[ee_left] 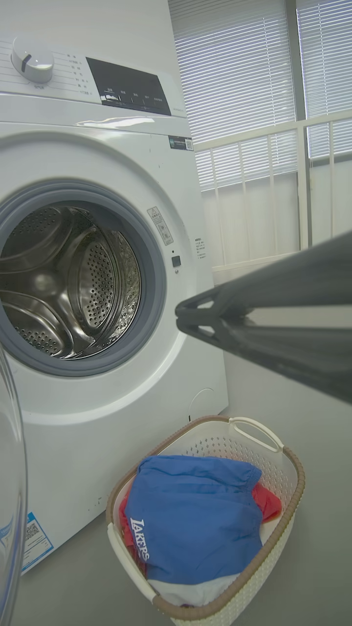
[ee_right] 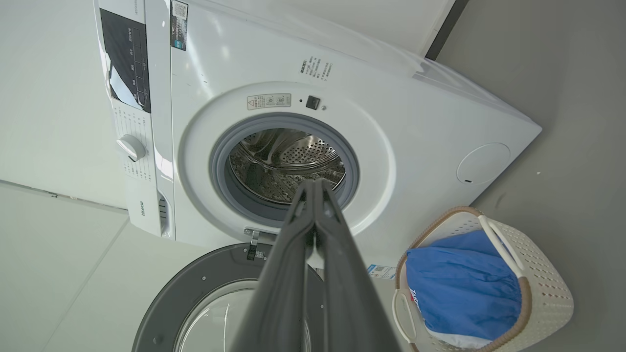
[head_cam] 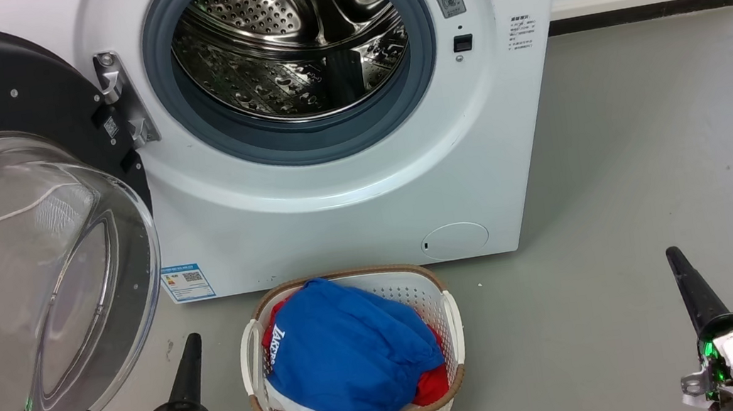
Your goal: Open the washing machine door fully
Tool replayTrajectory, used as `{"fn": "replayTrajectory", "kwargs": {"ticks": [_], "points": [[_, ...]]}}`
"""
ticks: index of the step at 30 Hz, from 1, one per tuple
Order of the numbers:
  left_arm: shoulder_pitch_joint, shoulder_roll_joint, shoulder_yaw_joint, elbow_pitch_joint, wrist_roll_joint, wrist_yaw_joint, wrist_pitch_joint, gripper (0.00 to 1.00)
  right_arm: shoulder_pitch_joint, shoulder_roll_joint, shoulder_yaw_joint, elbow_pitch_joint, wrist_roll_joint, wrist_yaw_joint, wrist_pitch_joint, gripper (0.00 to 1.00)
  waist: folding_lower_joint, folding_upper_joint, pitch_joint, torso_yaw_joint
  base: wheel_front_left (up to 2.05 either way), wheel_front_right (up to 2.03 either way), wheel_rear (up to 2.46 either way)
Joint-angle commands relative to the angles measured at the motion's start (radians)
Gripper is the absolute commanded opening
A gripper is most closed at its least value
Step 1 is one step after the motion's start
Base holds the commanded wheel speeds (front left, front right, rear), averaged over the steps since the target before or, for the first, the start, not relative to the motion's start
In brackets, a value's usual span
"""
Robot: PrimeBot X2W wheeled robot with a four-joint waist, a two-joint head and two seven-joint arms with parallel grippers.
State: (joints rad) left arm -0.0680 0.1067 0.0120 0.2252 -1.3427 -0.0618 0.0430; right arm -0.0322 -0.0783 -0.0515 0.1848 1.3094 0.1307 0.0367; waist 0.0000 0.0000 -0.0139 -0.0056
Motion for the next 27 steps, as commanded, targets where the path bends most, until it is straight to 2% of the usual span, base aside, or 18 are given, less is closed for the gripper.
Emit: {"fn": "replayTrajectory", "kwargs": {"ticks": [1,27], "points": [[-0.023,-0.005,0.012,-0.002,-0.022,-0.009,0.008,0.0,-0.024,-0.005,-0.003,-0.002,0.026,0.0,0.004,0.0,0.0,0.0,0.001,0.0,0.0,0.0,0.0],[-0.039,-0.039,0.072,0.014,-0.197,-0.054,0.05,0.0,-0.064,0.001,-0.02,0.041,0.239,0.0,0.036,0.0,0.0,0.0,0.011,0.004,0.0,0.0,0.0]]}}
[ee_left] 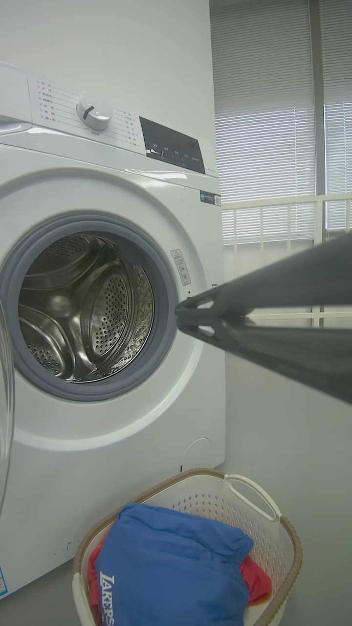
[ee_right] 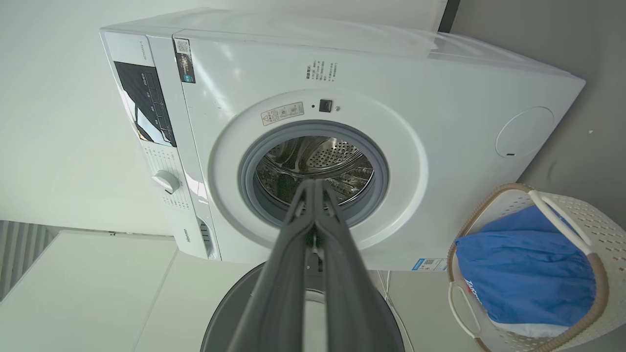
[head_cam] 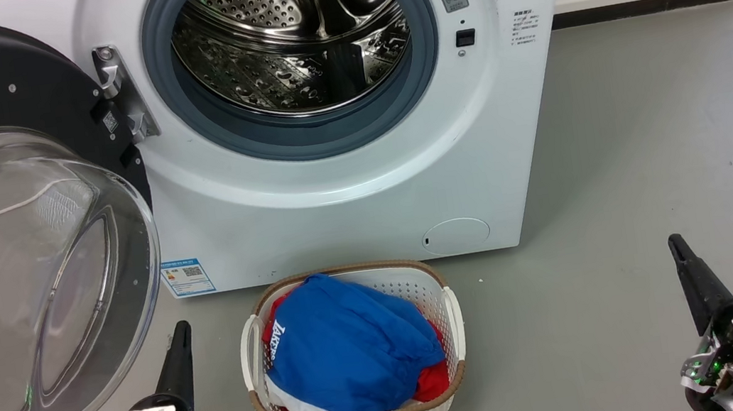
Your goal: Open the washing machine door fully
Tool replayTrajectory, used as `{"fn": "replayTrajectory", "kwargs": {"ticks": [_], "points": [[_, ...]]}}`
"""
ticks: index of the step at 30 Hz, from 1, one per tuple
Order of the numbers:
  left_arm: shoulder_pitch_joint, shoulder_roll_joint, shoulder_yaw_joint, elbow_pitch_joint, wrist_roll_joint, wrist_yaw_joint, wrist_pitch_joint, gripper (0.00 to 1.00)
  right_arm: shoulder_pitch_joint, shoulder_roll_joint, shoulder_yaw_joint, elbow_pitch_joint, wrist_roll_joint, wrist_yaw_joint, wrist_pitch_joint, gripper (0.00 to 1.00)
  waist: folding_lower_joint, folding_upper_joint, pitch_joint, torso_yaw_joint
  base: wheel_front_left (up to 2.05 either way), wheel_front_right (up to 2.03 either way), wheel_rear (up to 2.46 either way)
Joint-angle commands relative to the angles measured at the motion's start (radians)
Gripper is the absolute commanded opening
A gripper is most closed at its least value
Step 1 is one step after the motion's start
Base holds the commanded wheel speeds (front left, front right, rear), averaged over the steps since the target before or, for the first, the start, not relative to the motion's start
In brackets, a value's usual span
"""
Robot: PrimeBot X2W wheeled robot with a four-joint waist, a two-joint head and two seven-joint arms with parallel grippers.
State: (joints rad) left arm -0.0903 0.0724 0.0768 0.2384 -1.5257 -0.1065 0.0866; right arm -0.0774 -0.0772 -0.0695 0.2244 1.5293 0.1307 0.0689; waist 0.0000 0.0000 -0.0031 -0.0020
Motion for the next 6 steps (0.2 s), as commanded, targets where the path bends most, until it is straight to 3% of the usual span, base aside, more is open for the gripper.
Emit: {"fn": "replayTrajectory", "kwargs": {"ticks": [1,6], "points": [[-0.018,-0.005,0.01,0.001,-0.021,-0.009,0.007,0.0,-0.02,0.0,-0.003,0.003,0.026,0.0,0.005,0.0,0.0,0.0,0.001,0.0,0.0,0.0,0.0],[-0.022,-0.011,0.021,0.004,-0.055,-0.02,0.016,0.0,-0.03,0.002,-0.007,0.012,0.067,0.0,0.012,0.0,0.0,0.0,0.003,0.001,0.0,0.0,0.0]]}}
